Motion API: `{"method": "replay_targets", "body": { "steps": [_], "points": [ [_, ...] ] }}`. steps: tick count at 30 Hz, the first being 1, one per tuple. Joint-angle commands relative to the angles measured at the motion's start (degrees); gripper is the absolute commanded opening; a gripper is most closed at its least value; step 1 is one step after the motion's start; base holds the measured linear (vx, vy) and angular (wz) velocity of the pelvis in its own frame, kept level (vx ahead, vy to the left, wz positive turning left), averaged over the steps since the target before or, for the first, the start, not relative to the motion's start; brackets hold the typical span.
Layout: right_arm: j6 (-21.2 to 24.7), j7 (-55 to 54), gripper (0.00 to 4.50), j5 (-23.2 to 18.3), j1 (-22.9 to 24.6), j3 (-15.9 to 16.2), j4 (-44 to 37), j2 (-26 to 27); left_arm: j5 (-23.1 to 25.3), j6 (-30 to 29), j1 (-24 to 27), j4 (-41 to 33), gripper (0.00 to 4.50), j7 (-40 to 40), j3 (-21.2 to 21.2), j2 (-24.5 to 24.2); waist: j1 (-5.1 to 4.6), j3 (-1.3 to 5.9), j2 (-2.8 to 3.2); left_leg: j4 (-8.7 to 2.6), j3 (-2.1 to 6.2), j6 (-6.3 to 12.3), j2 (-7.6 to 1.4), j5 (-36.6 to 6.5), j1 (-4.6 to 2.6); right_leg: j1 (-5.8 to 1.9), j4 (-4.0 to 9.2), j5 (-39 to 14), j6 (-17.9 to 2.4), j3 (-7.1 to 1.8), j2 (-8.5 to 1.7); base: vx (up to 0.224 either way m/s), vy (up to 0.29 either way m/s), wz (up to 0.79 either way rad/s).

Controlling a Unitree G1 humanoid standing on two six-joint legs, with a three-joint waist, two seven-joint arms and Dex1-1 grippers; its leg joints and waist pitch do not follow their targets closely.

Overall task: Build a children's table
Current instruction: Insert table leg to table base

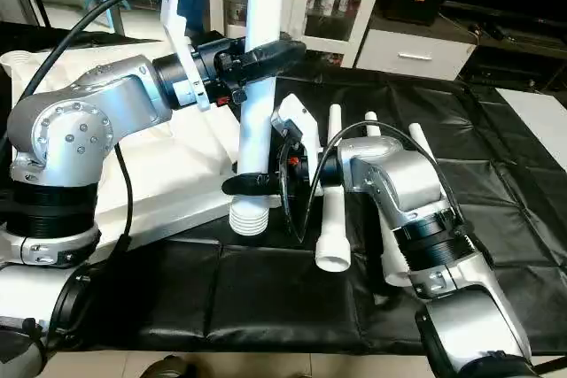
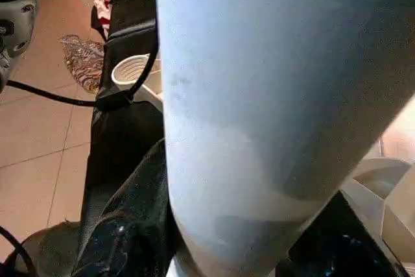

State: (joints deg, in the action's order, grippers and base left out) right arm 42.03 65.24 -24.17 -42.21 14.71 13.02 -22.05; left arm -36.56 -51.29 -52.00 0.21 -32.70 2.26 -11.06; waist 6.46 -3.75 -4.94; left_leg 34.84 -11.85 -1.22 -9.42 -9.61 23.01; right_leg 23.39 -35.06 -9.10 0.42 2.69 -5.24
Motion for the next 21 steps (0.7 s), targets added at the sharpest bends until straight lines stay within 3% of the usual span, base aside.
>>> {"method": "replay_targets", "body": {
  "steps": [1, 6, 12, 13, 14, 15, 16, 17, 18, 19, 20, 21],
  "points": [
    [-0.50, -0.23, 1.85, 0.37, 1.09, -0.28, -1.37, -0.60, -1.50, -1.82, -0.32, -1.16, 2.42, 1.11, 0.67, 0.70, -0.04, 4.37, 0.62, -4.50, 2.12, -5.24, -3.70, -14.54, -2.37, -1.97, 3.66, -14.49, -9.74, -1.95, -3.46, 0.000, 0.000, 0.00],
    [-1.09, -2.33, 1.85, 0.06, 1.56, -2.18, -1.37, 0.15, -3.44, -3.31, -0.01, -1.42, 2.83, 2.63, 2.83, 1.72, -0.05, 4.35, 0.53, -4.48, 2.13, -5.02, -3.64, -14.24, -2.28, -2.04, 3.72, -14.45, -10.17, -1.91, -3.49, 0.000, 0.000, 0.00],
    [-5.87, -13.11, 1.85, 0.71, 0.25, -9.55, 2.51, 3.85, -3.66, 1.33, 0.83, -1.38, 3.29, 1.15, 4.32, 2.00, -0.06, 4.35, 0.56, -4.52, 2.13, -5.69, -3.63, -15.31, -2.52, -1.66, 4.10, -16.76, -9.40, -1.89, -3.60, 0.000, 0.000, 0.00],
    [-9.66, -19.66, 1.85, 1.60, -0.74, -13.22, 5.82, 5.10, -5.18, 3.29, 2.33, -1.81, 3.33, -0.77, 6.07, 2.08, -0.26, 4.29, 1.20, -4.66, 2.15, -6.31, -3.56, -15.79, -2.46, -1.57, 4.00, -16.81, -9.36, -1.90, -3.52, 0.000, 0.000, 0.00],
    [-12.40, -23.80, 1.85, 2.12, -1.06, -15.52, 7.56, 5.68, -6.55, 3.80, 3.69, -2.59, 3.33, -1.56, 7.58, 2.05, -0.32, 4.34, 1.03, -4.70, 2.18, -6.67, -3.59, -15.90, -2.48, -1.52, 4.08, -16.90, -9.31, -1.83, -3.61, 0.000, 0.000, 0.00],
    [-12.40, -23.80, 1.85, 2.12, -1.06, -15.52, 7.56, 5.68, -6.55, 3.80, 3.69, -2.59, 3.33, -1.56, 7.58, 2.05, -0.63, 4.35, 1.44, -4.73, 2.07, -7.68, -3.48, -16.67, -2.54, -1.39, 4.07, -16.18, -9.41, -1.80, -3.31, 0.000, 0.000, 0.00],
    [-14.20, -27.90, 1.85, 2.07, -1.13, -18.16, 9.03, 6.06, -8.17, 3.57, 5.88, -4.17, 3.33, -2.77, 8.99, 1.55, -0.39, 4.51, 2.29, -4.64, 2.16, -8.17, -3.45, -16.54, -2.80, -1.39, 3.75, -15.10, -9.44, -1.76, -3.30, 0.000, 0.000, 0.00],
    [-15.38, -30.89, 1.85, 1.78, -0.53, -20.75, 9.40, 6.01, -8.84, 3.75, 9.46, -6.39, 3.33, -4.99, 9.39, 0.12, -0.68, 4.41, 1.95, -4.76, 2.02, -8.14, -3.40, -17.17, -2.82, -1.35, 3.80, -13.93, -9.42, -1.75, -2.95, 0.000, 0.000, 0.00],
    [-15.49, -31.11, 1.85, 1.80, -0.45, -20.93, 9.37, 6.00, -8.86, 3.75, 9.77, -6.57, 3.33, -5.17, 9.39, -0.02, -0.73, 4.42, 2.22, -4.86, 2.01, -7.87, -3.31, -17.86, -2.74, -1.52, 3.76, -13.78, -9.01, -1.76, -2.79, 0.000, 0.000, 0.00],
    [-16.02, -32.01, 1.85, 2.28, 0.37, -21.65, 8.78, 5.58, -7.18, 4.31, 12.39, -7.40, 3.33, -6.69, 7.72, -1.86, -0.60, 4.66, 2.22, -4.76, 2.02, -7.26, -3.24, -17.04, -2.80, -1.69, 3.59, -12.89, -8.66, -1.74, -2.73, 0.000, 0.000, 0.00],
    [-16.19, -32.26, 1.84, 2.65, 1.12, -22.04, 8.04, 5.30, -5.08, 5.22, 14.32, -7.76, 3.33, -7.68, 5.74, -3.47, -0.66, 4.59, 2.71, -4.86, 2.04, -6.82, -3.21, -16.51, -2.64, -1.74, 3.68, -12.47, -8.35, -1.81, -2.67, 0.000, 0.000, 0.00],
    [-15.82, -31.21, 1.84, 3.43, 3.39, -21.66, 5.05, 4.35, 4.99, 10.72, 17.06, -5.34, 3.33, -8.17, -3.60, -8.89, -0.59, 4.44, 2.67, -5.06, 2.13, -5.86, -3.27, -16.42, -2.54, -1.75, 4.26, -13.07, -6.89, -1.85, -2.47, 0.000, 0.000, 0.00]
  ]
}}
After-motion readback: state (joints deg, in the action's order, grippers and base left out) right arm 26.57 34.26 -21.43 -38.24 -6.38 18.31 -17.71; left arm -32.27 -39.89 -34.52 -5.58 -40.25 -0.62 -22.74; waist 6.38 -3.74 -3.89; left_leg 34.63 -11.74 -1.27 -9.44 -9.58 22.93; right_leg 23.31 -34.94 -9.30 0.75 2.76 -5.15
